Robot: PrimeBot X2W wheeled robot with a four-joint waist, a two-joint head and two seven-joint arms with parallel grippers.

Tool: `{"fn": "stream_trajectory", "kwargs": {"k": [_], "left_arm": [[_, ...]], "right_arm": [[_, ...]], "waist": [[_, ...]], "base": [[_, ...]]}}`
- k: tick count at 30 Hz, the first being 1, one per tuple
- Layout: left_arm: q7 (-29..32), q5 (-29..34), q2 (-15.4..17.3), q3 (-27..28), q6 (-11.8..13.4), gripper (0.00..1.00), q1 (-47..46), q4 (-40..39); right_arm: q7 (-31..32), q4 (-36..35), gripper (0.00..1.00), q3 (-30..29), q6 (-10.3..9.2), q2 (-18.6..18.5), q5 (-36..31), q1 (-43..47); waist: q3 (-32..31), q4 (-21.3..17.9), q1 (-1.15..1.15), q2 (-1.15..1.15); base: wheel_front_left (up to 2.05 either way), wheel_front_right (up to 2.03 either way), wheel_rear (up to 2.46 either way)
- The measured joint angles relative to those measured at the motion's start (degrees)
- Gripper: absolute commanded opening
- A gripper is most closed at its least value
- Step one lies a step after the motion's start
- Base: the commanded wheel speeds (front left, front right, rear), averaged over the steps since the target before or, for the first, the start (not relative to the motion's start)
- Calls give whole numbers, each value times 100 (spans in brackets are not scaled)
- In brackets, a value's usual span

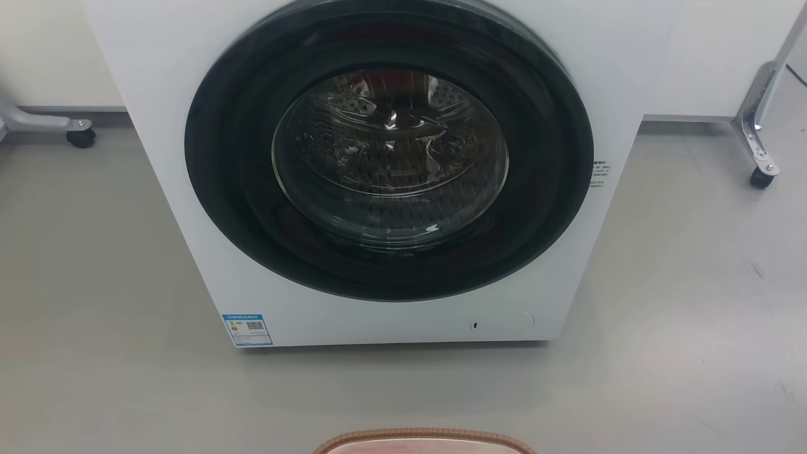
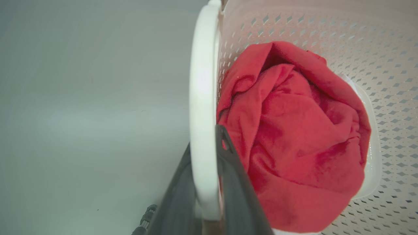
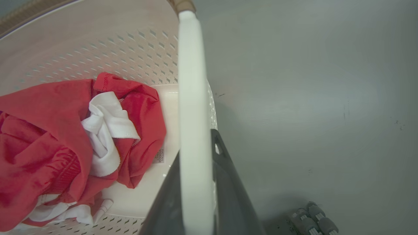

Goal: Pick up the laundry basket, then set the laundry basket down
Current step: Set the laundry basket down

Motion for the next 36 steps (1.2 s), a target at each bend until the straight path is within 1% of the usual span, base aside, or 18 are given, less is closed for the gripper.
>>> {"fn": "stream_trajectory", "kwargs": {"k": [3,13,36], "left_arm": [[-30,-10,-1,24,1,0,-134,0],[-135,-16,-8,197,5,0,-945,14],[-438,3,24,417,8,0,-2604,37]], "right_arm": [[-45,29,0,0,0,1,2,-149],[-200,135,0,-85,0,4,7,-1044],[-512,427,0,-168,7,8,-170,-2904]], "waist": [[87,-5,0,0],[564,-14,0,0],[2415,-31,1,1]], "base": [[0,0,0],[0,0,0],[0,0,0]]}}
